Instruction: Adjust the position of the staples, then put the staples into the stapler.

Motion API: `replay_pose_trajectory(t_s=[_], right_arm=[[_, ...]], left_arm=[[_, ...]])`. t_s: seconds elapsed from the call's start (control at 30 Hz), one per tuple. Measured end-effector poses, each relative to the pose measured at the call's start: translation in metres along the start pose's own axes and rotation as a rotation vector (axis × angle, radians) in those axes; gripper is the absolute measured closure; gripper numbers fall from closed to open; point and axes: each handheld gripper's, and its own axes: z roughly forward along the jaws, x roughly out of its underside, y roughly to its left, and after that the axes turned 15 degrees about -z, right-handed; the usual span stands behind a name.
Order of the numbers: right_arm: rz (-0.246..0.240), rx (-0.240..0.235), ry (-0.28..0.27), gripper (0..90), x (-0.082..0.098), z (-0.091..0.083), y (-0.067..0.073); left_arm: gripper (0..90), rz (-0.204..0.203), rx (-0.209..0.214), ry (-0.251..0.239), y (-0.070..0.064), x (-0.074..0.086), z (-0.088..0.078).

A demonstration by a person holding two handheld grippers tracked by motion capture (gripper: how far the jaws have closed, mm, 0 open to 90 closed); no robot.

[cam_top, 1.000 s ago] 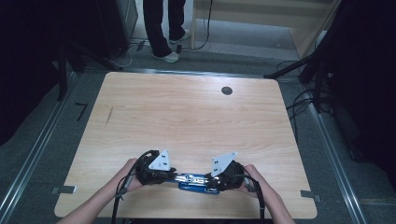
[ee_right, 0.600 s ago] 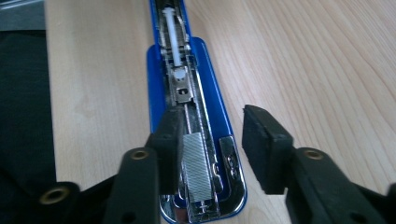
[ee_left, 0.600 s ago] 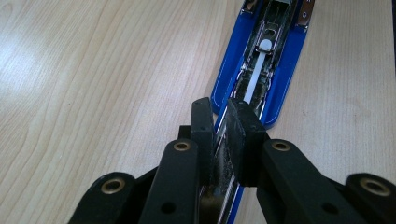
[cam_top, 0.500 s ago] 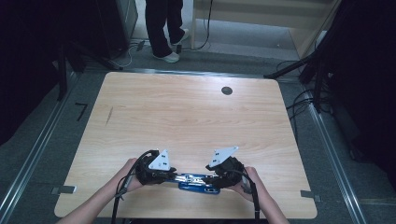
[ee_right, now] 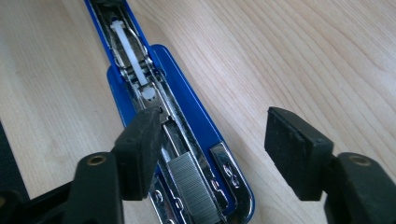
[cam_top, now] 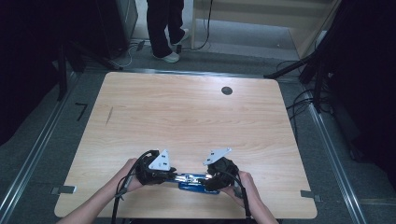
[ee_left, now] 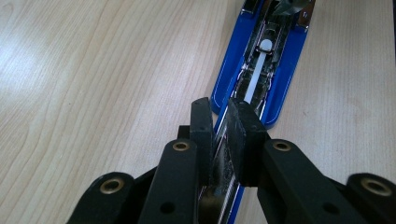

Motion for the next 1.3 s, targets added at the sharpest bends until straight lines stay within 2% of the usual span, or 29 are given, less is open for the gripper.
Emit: replay_pose_trajectory(t_s=[0.3,0.83,1.13,1.3], right_arm=[[0.023,0.022,0.036,40.0,0.0076,-0.0055,-0.003],[0.013,0.029,0.033,43.5,0.0083,-0.0056,-0.0009],[0.027,0.022,0.028,45.1,0.0094,-0.0054,-0.0004],[0.012,0.031,0.039,45.1,0.0071,-0.0055,0.0006]], left_arm=[[81.5,0.0,0.004,-0.001,0.0005,-0.0001,0.0002],[81.0,0.001,0.002,-0.007,-0.0002,0.0003,0.0],[80.4,0.003,0.001,-0.003,0.0004,-0.0001,-0.0003],[80.2,-0.001,-0.002,-0.009,-0.0003,0.0004,-0.0002]])
